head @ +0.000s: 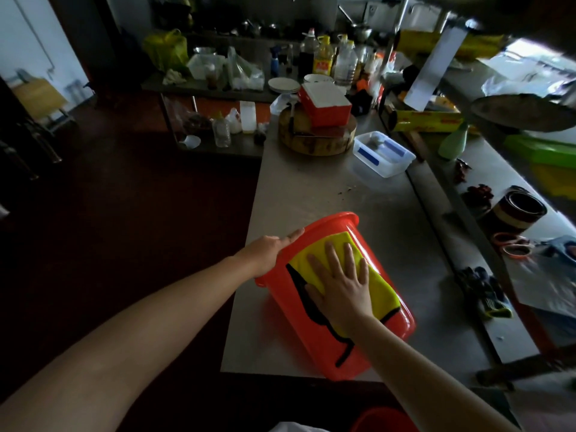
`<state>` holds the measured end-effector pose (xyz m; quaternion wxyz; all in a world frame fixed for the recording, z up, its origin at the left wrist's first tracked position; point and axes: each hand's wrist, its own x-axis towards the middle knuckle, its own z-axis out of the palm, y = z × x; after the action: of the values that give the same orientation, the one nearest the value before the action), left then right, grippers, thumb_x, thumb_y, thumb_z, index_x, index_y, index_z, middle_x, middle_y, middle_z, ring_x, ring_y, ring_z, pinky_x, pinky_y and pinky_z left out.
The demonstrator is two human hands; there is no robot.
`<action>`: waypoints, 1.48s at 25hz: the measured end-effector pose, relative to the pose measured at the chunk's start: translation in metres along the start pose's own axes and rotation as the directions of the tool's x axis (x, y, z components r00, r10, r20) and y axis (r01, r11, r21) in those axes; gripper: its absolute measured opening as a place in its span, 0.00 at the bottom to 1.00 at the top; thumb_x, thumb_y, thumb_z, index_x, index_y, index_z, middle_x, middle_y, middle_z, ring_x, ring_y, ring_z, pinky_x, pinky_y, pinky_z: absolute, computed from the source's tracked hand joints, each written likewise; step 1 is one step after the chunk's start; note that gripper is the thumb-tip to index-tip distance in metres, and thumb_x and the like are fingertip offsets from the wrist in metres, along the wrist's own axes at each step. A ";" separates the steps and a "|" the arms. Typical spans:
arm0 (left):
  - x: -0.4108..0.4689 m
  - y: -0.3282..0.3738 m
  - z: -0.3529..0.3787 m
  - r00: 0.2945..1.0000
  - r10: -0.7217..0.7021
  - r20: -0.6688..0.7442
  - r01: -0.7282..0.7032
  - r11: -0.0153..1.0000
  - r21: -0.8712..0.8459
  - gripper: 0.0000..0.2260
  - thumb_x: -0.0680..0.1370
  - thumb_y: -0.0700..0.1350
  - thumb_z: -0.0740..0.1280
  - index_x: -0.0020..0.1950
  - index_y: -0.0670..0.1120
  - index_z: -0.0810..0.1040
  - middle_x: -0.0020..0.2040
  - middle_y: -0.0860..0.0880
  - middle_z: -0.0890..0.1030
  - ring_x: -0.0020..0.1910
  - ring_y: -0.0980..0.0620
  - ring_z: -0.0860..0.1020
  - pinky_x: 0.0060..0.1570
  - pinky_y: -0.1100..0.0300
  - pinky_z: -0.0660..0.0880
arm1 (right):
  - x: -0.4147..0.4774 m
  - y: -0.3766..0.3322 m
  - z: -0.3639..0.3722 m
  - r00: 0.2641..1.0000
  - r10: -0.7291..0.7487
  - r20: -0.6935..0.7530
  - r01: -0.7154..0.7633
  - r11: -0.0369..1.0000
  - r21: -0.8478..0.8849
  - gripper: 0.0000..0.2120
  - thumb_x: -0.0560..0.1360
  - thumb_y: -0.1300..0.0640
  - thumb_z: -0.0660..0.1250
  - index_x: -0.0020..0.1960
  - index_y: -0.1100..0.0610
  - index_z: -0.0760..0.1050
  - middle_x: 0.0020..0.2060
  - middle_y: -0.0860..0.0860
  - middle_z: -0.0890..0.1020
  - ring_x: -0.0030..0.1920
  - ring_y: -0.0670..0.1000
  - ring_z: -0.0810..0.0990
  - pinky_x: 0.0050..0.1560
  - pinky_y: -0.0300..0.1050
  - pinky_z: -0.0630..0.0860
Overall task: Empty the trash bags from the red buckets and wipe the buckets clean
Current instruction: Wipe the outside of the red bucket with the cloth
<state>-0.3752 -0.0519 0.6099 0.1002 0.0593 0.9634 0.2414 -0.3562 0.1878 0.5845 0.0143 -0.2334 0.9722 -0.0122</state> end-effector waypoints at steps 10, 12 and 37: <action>0.005 -0.010 -0.018 0.999 0.012 -0.040 -0.008 0.995 0.099 0.20 0.82 0.60 0.54 0.74 0.73 0.59 0.49 0.47 0.76 0.43 0.47 0.81 0.47 0.51 0.81 | 0.011 -0.004 -0.005 1.000 0.018 -0.014 -0.017 0.998 0.059 0.31 0.80 0.28 0.43 0.80 0.35 0.41 0.81 0.46 0.35 0.79 0.58 0.30 0.77 0.69 0.41; 0.009 -0.004 -0.014 0.999 0.025 -0.025 -0.022 0.993 0.114 0.30 0.83 0.44 0.54 0.76 0.74 0.48 0.57 0.51 0.74 0.47 0.49 0.80 0.48 0.52 0.80 | -0.017 0.005 0.008 0.996 0.071 -0.059 -0.067 0.996 0.060 0.31 0.81 0.29 0.45 0.81 0.36 0.44 0.82 0.46 0.38 0.80 0.59 0.32 0.78 0.69 0.42; 0.055 0.020 0.017 0.947 0.050 -0.316 -0.128 0.964 -0.232 0.23 0.83 0.38 0.57 0.79 0.48 0.64 0.77 0.49 0.67 0.76 0.51 0.63 0.76 0.56 0.59 | 0.082 0.047 -0.010 0.989 0.135 0.068 -0.150 0.923 0.354 0.33 0.77 0.26 0.47 0.79 0.31 0.43 0.82 0.42 0.45 0.82 0.51 0.40 0.78 0.62 0.53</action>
<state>-0.4236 -0.0172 0.5957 -0.0553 0.0517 0.9255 0.3710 -0.4508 0.1924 0.5908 0.0780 -0.1557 0.9676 -0.1830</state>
